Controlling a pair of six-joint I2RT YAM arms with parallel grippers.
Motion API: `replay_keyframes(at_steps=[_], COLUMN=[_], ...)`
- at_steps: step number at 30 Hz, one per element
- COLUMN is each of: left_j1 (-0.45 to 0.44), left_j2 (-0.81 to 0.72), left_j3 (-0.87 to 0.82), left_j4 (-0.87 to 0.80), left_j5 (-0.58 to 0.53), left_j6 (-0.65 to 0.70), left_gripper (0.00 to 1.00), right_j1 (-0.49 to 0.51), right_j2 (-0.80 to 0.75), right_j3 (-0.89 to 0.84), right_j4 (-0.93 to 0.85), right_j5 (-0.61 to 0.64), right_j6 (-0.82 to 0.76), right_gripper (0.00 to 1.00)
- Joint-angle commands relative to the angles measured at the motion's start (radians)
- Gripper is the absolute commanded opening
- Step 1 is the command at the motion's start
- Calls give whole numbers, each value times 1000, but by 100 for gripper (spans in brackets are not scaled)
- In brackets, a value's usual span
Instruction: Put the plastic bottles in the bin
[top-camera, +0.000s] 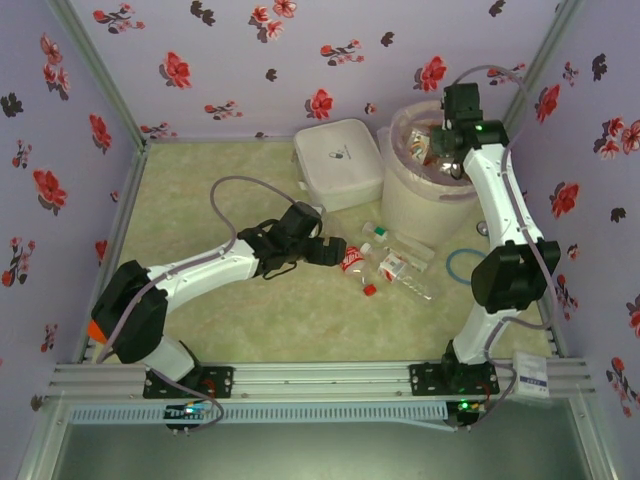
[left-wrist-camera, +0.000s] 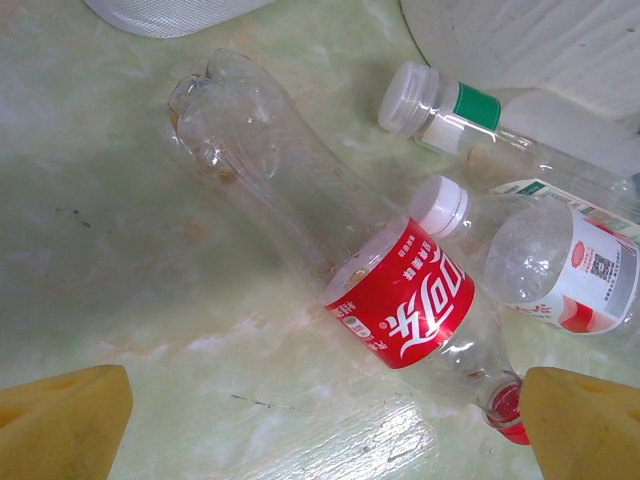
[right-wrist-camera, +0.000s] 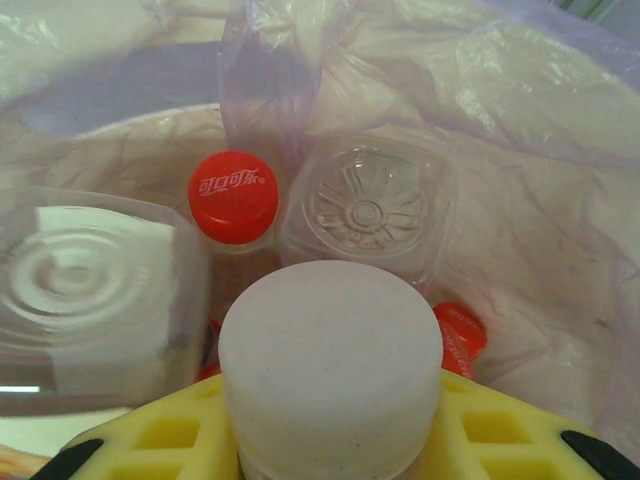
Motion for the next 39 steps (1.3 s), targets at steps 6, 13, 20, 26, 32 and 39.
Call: replay_keyframes(at_steps=[6, 13, 20, 26, 32, 39], left_j1=[-4, -20, -64, -91, -83, -78], left_j2=[29, 78, 185, 268, 351, 385], left_j3=[30, 72, 192, 267, 278, 247], left_j4=[-14, -34, -155, -190, -170, -151], left_j5=[31, 16, -28, -24, -30, -31], left_j6=[-39, -134, -135, -159, -163, -197], left_gripper=[100, 100, 100, 100, 100, 100], right_j1=[-18, -19, -15, -15, -15, -15], right_j2=[31, -31, -115, -209, -294, -383], right_j3=[-93, -70, -26, -5, -10, -77], right_j4=[-30, -30, -55, -65, -77, -79], right_j5=[-41, -63, -70, -86, -152, -187], right_j6=[63, 74, 71, 91, 118, 136], right_gripper=[42, 67, 83, 90, 92, 92])
